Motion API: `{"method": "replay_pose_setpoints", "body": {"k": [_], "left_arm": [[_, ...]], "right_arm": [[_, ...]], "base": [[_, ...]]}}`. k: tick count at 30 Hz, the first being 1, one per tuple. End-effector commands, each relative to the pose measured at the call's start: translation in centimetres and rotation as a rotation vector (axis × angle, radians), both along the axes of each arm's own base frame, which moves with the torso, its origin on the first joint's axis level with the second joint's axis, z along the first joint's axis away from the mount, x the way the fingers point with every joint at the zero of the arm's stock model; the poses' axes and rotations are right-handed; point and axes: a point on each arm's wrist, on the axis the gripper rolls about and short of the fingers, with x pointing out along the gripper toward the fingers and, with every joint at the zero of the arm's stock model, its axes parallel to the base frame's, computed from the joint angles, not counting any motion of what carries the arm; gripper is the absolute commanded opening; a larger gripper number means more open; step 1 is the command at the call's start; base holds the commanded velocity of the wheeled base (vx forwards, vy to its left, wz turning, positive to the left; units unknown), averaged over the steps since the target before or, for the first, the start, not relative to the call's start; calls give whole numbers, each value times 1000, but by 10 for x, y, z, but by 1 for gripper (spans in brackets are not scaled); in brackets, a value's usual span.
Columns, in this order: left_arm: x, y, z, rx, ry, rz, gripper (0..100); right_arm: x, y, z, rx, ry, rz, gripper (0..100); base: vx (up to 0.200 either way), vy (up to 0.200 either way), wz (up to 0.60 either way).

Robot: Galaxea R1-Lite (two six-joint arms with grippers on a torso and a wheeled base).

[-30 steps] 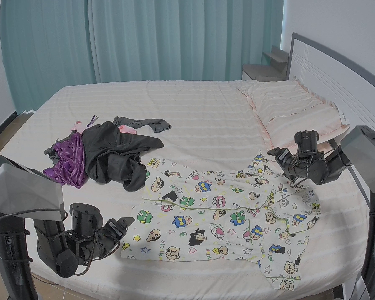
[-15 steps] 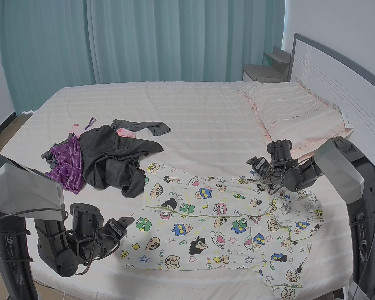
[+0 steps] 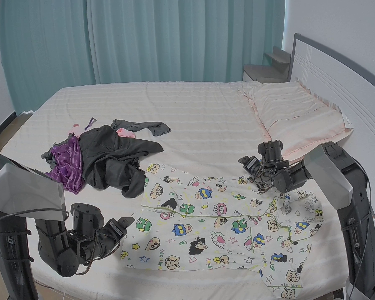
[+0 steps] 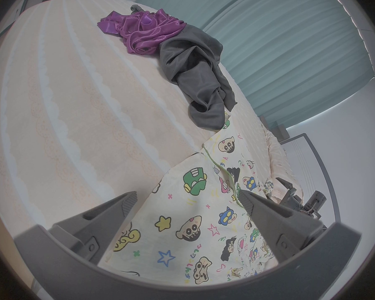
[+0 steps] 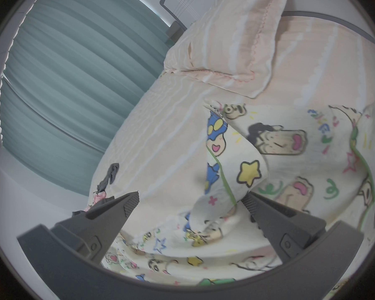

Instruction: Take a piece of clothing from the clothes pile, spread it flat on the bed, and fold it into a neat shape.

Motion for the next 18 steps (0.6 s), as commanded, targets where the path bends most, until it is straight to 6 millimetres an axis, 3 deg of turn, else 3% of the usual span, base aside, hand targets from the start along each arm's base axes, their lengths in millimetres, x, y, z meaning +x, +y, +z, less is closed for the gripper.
{"method": "replay_pose_setpoints", "body": {"k": [1,6,13,18], "left_arm": [[0,0,-1,0,3,0,100],[0,0,-1,0,3,0,100],[0,0,-1,0,1,1,100],[0,0,-1,0,1,1,100]], "right_arm": [[19,12,-1,28,-76,17,100],[43,18,12,64,-204,4,100],[43,16,5,23,-183,-11,100],[52,-31,-3,-113,-157,-40,100]], "base": [[0,0,0],[0,0,0],[0,0,0],[0,0,0]]}}
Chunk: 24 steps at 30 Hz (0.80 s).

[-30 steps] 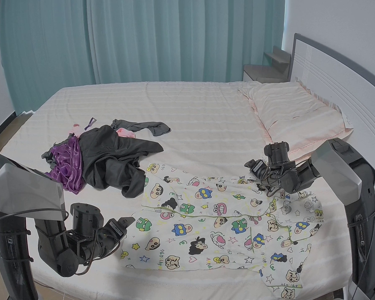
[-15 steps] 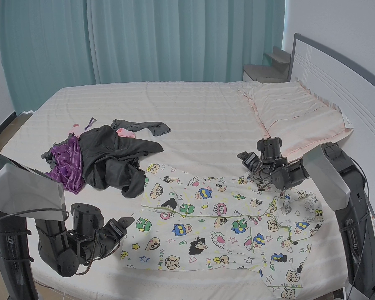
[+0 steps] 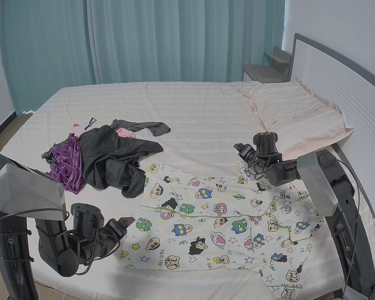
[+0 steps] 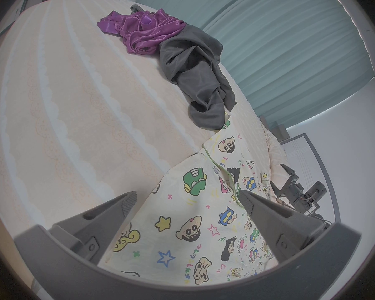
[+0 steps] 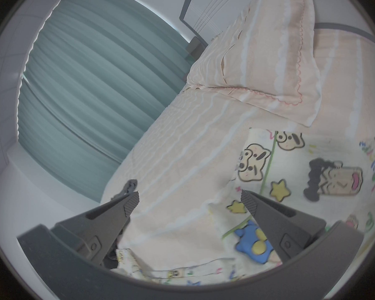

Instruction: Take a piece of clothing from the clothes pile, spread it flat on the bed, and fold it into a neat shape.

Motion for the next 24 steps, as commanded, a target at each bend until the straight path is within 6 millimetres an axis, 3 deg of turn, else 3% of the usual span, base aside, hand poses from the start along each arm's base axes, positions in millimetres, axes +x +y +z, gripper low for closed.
{"method": "replay_pose_setpoints", "body": {"k": [1,3,10,15,24], "left_arm": [[0,0,0,0,2,0,100],[0,0,0,0,2,0,100],[0,0,-1,0,3,0,100],[0,0,-1,1,3,1,100],[0,0,-1,0,3,0,100]], "right_arm": [[8,-40,-12,-88,23,-46,100],[12,-59,-13,-165,19,-85,100],[15,-86,-15,-290,18,-93,100],[9,-93,-33,-373,74,-62,100],[3,-92,-44,-395,105,-36,100]], "base": [[0,0,0],[0,0,0],[0,0,0],[0,0,0],[0,0,0]]}}
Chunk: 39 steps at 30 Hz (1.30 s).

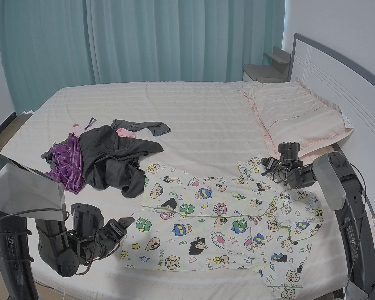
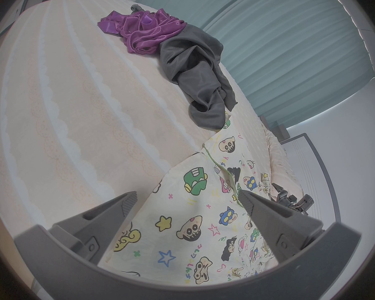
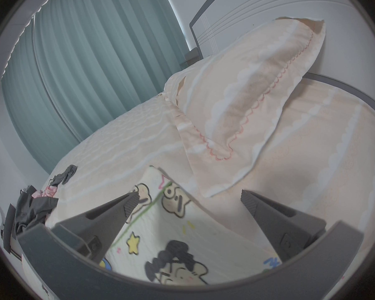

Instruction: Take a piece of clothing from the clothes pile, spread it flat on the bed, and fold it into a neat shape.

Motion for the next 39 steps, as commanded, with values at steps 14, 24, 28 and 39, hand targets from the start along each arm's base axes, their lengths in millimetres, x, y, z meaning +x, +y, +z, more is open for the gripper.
{"method": "replay_pose_setpoints", "body": {"k": [14,24,28,39], "left_arm": [[0,0,0,-1,0,0,100],[0,0,0,-1,0,0,100],[0,0,0,-1,0,0,100],[0,0,0,-1,0,0,100]], "right_arm": [[-5,1,-9,20,34,39,0],[2,-21,4,41,-44,-17,0],[5,-32,11,43,-78,-45,0],[-7,-12,15,93,-23,20,100]], "base": [[0,0,0],[0,0,0],[0,0,0],[0,0,0]]}}
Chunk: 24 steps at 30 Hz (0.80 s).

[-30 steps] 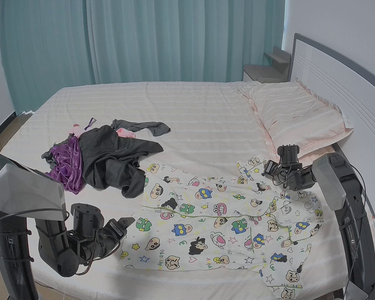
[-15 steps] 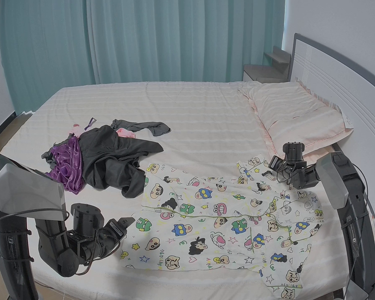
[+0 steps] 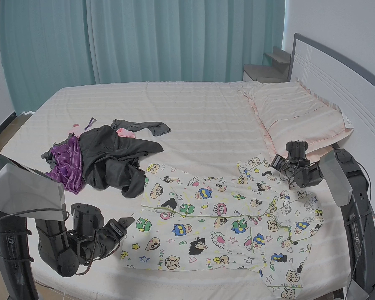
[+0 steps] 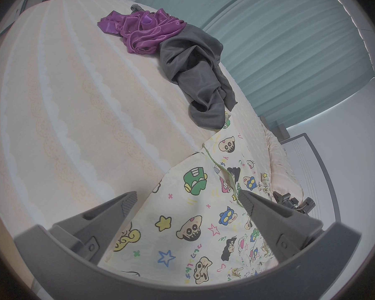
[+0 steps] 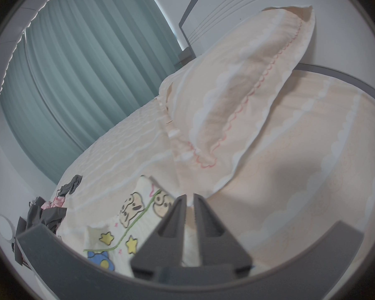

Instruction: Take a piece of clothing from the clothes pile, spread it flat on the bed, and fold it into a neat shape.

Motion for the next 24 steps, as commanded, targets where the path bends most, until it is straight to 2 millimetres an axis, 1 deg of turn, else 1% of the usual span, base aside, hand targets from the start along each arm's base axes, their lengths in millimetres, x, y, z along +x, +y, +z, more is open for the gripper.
{"method": "replay_pose_setpoints", "body": {"k": [1,8,10,18,19,22,24], "left_arm": [[0,0,0,0,1,1,100],[0,0,0,1,0,2,100],[0,0,0,1,0,2,100],[0,0,0,0,1,1,100],[0,0,0,0,1,1,100],[0,0,0,0,1,1,100],[0,0,0,0,1,1,100]], "right_arm": [[-2,10,6,0,-7,22,100],[-7,17,-5,-52,31,85,100],[-9,23,-11,-63,45,125,100],[-10,32,-14,-51,56,184,100],[-10,32,-14,-51,56,184,0],[-8,30,-17,-37,47,187,0],[-8,27,-15,-34,43,181,0]], "base": [[0,0,0],[0,0,0],[0,0,0],[0,0,0],[0,0,0],[0,0,0],[0,0,0]]}}
